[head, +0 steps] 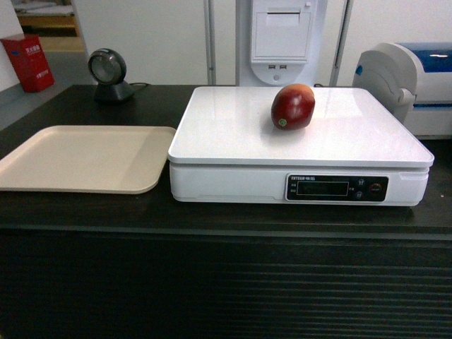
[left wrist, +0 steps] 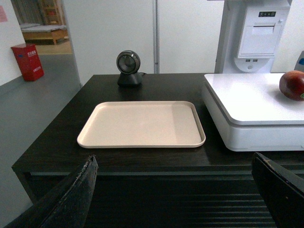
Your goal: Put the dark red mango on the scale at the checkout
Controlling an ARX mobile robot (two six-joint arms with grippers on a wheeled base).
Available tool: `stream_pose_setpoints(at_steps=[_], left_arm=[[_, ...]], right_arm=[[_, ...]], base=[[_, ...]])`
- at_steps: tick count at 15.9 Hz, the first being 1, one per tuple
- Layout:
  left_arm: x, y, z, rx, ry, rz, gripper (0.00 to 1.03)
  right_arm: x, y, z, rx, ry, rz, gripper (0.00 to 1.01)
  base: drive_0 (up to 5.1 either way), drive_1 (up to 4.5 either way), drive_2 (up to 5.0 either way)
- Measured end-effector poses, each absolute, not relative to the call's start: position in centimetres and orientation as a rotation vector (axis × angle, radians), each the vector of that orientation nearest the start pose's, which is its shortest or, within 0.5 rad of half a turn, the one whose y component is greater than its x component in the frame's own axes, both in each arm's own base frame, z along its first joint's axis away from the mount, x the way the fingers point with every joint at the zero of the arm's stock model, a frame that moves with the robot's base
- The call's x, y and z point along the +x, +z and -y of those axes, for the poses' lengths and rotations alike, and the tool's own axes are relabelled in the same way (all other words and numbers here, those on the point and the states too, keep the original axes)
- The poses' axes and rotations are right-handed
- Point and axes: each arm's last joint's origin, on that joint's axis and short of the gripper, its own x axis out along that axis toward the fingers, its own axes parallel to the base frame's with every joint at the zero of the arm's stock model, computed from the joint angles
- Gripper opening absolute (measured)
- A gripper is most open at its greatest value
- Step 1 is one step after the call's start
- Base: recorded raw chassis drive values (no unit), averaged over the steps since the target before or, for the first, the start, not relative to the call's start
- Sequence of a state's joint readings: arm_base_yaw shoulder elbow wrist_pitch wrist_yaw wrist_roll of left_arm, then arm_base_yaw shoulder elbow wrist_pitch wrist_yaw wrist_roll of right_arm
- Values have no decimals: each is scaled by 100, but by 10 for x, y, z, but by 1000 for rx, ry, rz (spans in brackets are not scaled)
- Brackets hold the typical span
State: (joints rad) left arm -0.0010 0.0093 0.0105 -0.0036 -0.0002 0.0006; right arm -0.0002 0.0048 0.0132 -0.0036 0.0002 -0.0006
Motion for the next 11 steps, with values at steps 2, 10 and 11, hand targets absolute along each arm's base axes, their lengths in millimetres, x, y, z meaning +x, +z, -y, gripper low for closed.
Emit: stream_pose_setpoints(at_steps=[2,10,11], left_arm=[[98,166,0,1,-1,-2,98],[98,166,0,1,-1,-2,98],[98,166,0,1,-1,-2,98]], right_arm=[[97,167,0,-1,0,5,98],[97,167,0,-1,0,5,98],[97,167,0,-1,0,5,98]], base=[[0,0,0],[0,0,0],[0,0,0]])
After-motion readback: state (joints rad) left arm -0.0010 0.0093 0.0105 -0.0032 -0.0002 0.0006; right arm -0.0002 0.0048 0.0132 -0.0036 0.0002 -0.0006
